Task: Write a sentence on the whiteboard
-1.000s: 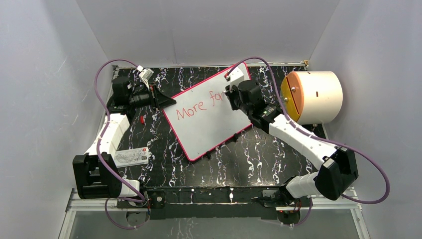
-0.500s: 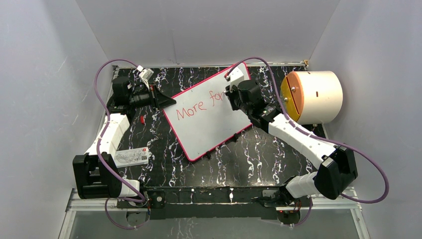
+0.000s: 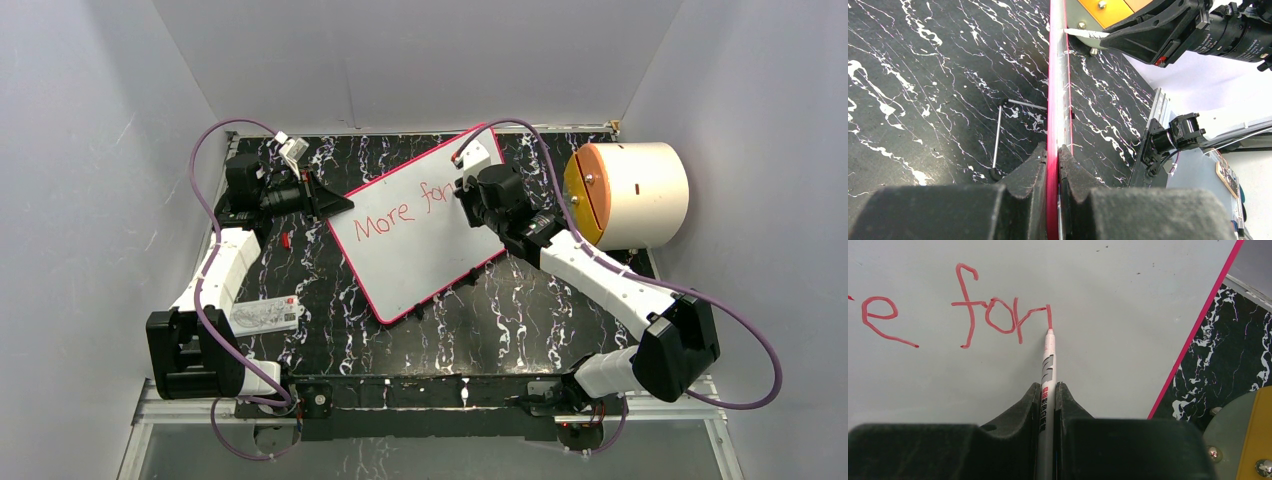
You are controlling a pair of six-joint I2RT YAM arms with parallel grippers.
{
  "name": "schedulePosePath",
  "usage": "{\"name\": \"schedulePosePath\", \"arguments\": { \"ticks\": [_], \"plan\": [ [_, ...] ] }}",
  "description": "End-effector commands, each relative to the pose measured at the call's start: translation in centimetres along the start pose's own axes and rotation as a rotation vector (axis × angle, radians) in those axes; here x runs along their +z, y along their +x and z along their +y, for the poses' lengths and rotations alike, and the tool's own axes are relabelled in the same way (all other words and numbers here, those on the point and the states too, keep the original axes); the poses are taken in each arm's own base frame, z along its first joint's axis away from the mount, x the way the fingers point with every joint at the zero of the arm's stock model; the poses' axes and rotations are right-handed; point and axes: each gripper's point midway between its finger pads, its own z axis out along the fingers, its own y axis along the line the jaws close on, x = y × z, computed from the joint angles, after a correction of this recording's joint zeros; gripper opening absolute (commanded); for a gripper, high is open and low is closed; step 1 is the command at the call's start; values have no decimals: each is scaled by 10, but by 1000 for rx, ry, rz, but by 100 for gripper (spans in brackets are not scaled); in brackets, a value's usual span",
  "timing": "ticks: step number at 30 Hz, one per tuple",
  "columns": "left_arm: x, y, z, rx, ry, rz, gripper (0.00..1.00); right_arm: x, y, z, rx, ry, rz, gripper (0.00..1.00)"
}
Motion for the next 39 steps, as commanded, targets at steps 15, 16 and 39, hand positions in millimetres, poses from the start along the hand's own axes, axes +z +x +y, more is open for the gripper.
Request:
{"name": "schedulePosePath", "arguments": {
  "ticks": [15, 16, 39],
  "plan": [
    [10, 45, 12, -104, -26, 113, 0, 2, -35, -14, 28, 68, -116, 0],
    [10, 45, 11, -104, -26, 114, 0, 3, -36, -14, 28, 66, -120, 0],
    [10, 45, 12, -104, -33, 113, 0, 3, -20, -9, 23, 41, -63, 0]
  ]
}}
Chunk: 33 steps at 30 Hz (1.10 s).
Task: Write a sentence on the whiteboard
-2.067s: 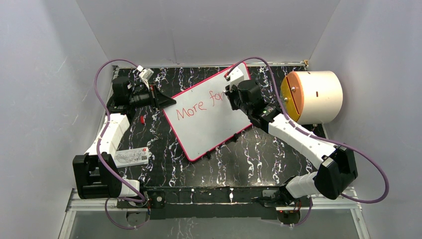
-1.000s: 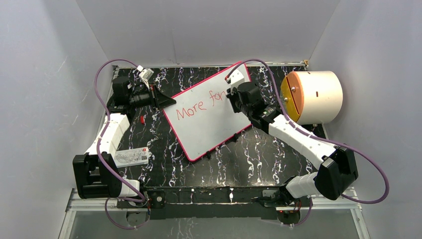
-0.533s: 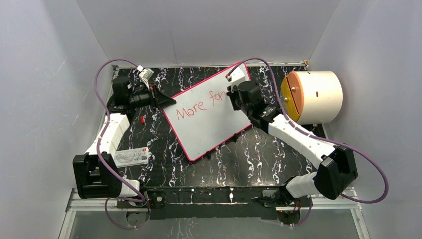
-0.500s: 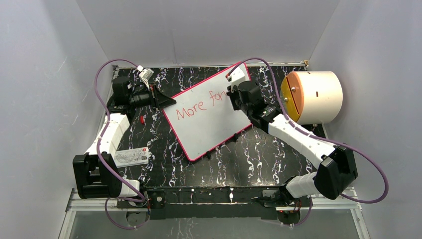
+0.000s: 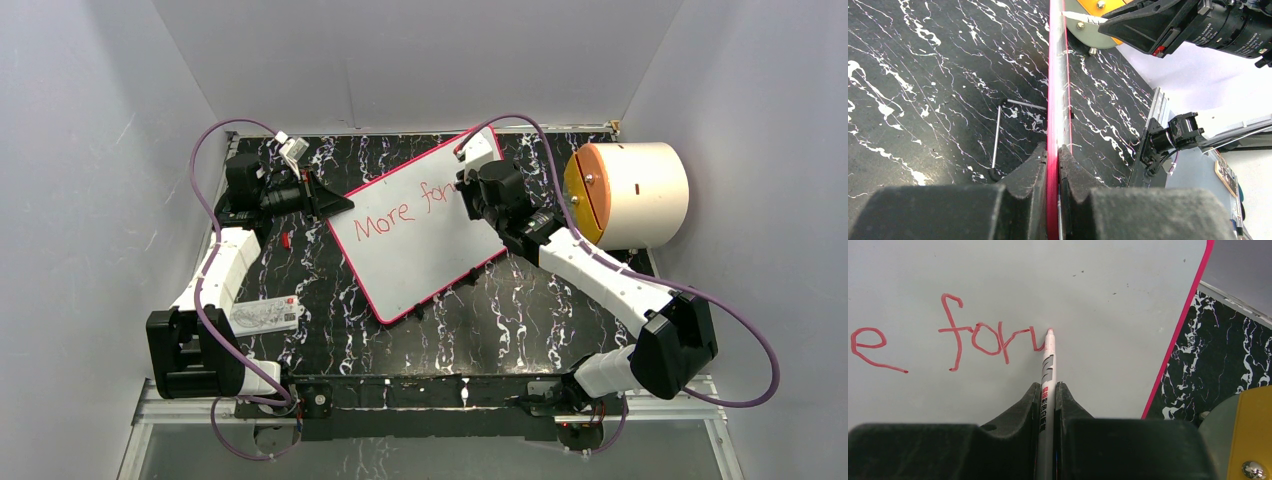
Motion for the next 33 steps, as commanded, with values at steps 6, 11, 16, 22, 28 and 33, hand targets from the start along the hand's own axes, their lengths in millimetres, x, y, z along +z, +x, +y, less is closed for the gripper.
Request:
{"name": "schedulePosePath", "arguments": {
  "ticks": [6, 11, 16, 22, 28, 33],
  "plan": [
    [9, 45, 13, -103, -40, 111, 0, -5, 14, 2, 7, -19, 43, 0],
    [9, 45, 13, -101, -40, 111, 0, -7, 25, 0, 4, -4, 67, 0],
    [9, 45, 12, -102, -38, 112, 0, -7, 24, -5, 2, 23, 57, 0],
    [10, 46, 12, -103, -35, 112, 0, -3, 7, -8, 9, 36, 7, 0],
    [10, 46, 12, -104, -33, 113, 0, 1, -11, -12, 15, 48, -43, 0],
    [9, 45, 11, -102, -30, 112, 0, 3, -23, -13, 17, 50, -74, 0]
  ]
}}
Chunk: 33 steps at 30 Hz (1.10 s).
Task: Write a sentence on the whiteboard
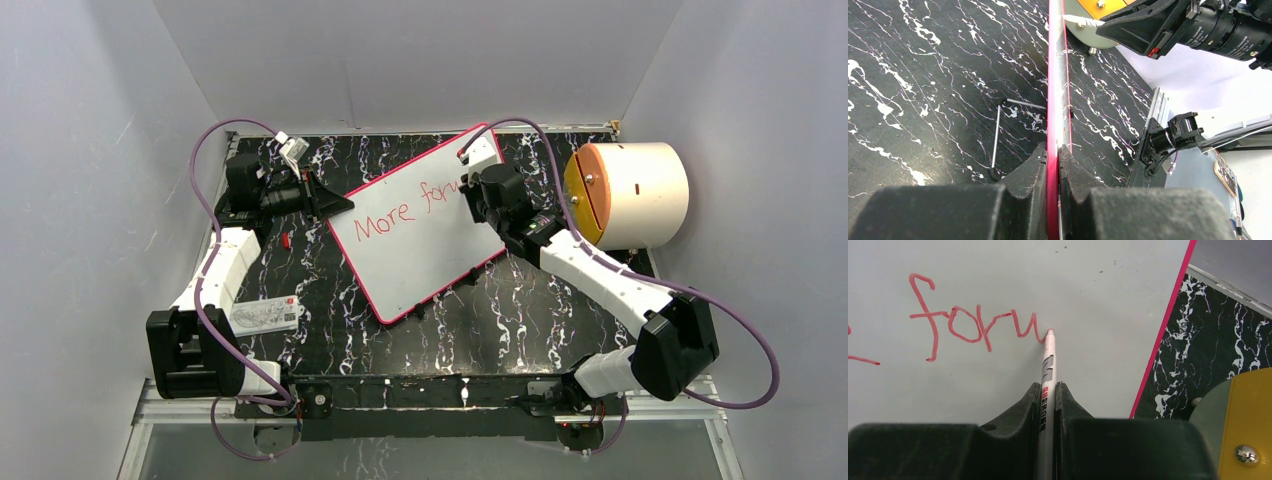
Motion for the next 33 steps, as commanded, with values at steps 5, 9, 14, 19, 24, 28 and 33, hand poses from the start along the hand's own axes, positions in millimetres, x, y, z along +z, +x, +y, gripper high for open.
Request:
{"name": "schedulePosePath", "arguments": {
  "ticks": [5, 9, 14, 19, 24, 28, 33],
  "plan": [
    [9, 45, 11, -100, -30, 111, 0, 5, -50, -5, 29, 12, -138, 0],
    [9, 45, 11, -99, -32, 110, 0, 6, -56, -4, 30, 5, -150, 0],
    [9, 44, 13, -98, -42, 109, 0, 4, -52, -3, 28, -3, -140, 0],
    [9, 44, 15, -99, -56, 109, 0, -6, -46, -8, 17, 5, -125, 0],
    [9, 44, 15, -101, -58, 110, 0, -14, -42, -17, 18, 20, -123, 0],
    [9, 45, 15, -101, -58, 110, 0, -12, -33, -21, 20, 27, -102, 0],
    [9, 45, 15, -101, -57, 111, 0, -9, -30, -25, 28, 37, -96, 0]
  ]
}}
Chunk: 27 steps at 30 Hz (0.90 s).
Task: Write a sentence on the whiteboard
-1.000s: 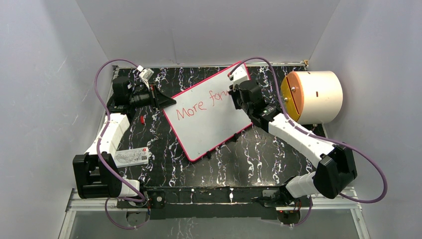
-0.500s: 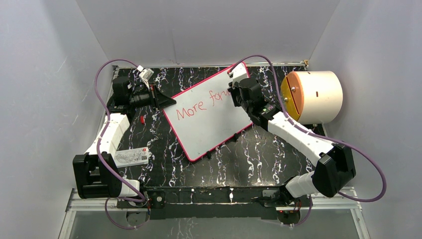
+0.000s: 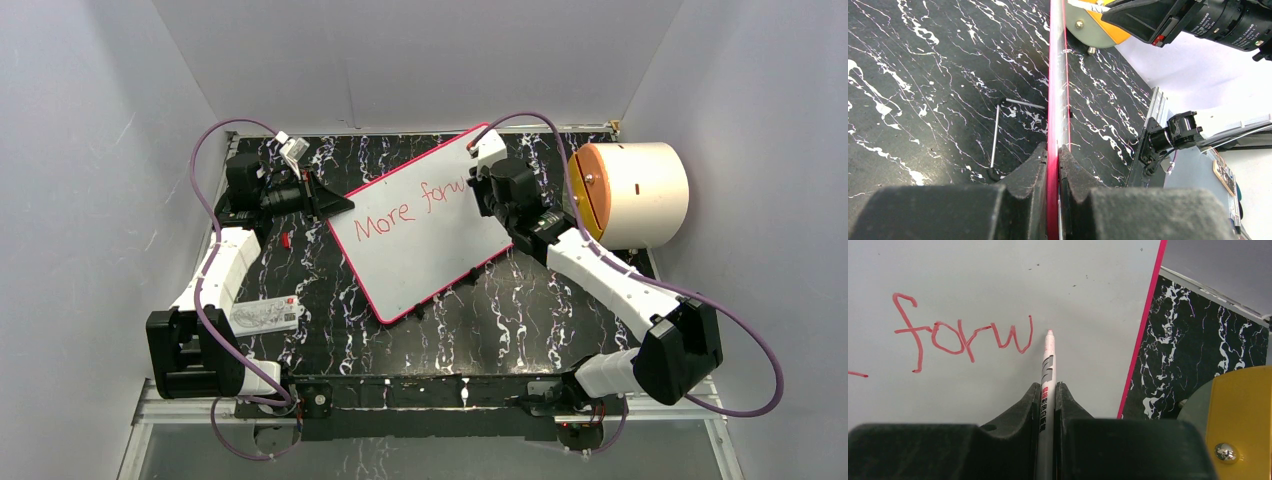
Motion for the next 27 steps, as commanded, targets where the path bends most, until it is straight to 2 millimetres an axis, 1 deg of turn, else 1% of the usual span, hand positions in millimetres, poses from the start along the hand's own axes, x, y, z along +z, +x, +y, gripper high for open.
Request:
{"name": "schedulePosePath", "arguments": {
  "ticks": [1, 11, 17, 25, 27],
  "plan": [
    [9, 45, 16, -100, -58, 109, 0, -3, -14, -8, 14, 11, -54, 0],
    [9, 45, 16, -101, -54, 110, 0, 6, -19, -4, 26, -12, -74, 0],
    [9, 45, 15, -99, -50, 110, 0, 11, -20, -5, 26, -7, -76, 0],
    [9, 44, 15, -97, -47, 109, 0, 13, -22, -3, 27, -22, -81, 0],
    [9, 45, 15, -98, -47, 110, 0, 12, -29, 0, 32, -37, -110, 0]
  ]
}}
